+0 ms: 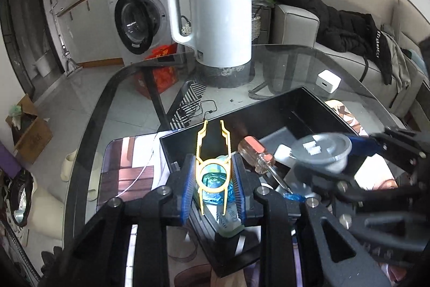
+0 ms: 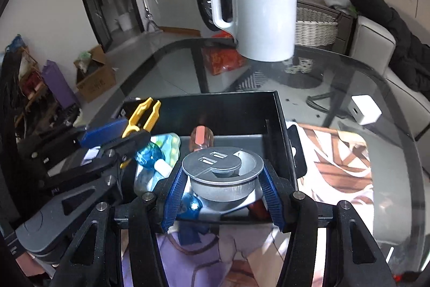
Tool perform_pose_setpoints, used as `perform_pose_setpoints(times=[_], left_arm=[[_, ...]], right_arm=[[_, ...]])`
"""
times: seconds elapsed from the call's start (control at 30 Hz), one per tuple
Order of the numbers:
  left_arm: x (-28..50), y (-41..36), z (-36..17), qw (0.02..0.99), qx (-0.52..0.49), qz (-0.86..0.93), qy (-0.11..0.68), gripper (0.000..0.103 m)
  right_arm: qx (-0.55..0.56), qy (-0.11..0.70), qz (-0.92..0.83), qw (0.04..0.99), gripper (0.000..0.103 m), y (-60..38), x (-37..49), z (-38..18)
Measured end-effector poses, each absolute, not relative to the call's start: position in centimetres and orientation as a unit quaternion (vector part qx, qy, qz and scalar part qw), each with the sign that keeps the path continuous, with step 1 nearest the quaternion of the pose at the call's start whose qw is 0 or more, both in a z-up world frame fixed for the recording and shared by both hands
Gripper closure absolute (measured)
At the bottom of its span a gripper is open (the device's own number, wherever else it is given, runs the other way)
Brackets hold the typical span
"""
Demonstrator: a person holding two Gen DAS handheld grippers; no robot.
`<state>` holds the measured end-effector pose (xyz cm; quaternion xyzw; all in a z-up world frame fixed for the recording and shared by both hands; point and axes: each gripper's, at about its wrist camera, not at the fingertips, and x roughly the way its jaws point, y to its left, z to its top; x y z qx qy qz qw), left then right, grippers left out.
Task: Organize rigid objects
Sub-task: 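Lower the yellow tool into the box left while right drops the hub in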
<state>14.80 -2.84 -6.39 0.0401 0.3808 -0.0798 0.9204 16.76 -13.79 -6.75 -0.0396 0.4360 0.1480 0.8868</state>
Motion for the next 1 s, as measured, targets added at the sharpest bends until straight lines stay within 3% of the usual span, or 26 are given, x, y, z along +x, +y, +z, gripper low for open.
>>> perform_pose_setpoints(times=[0.33,0.73,0.87,1.0], left_arm=[[14.8,-2.3,-6.3,0.919,0.034,-0.088,0.383,0.077],[14.1,-2.4,-5.7,0.918,0.013,-0.105,0.383,0.059],[13.5,-2.2,-5.0,0.925,0.008,-0.092,0.368,0.048],[12.8,-2.2,-4.4,0.930,0.007,-0.087,0.357,0.045]], right_arm=[[0.002,0.482,0.164,0.861,0.048,-13.9,14.6,-6.3],[-0.007,0.463,0.152,0.873,0.047,-14.4,14.9,-5.7],[0.001,0.450,0.145,0.881,0.037,-15.0,14.5,-5.0],[0.011,0.444,0.144,0.884,0.036,-15.6,14.1,-4.4]])
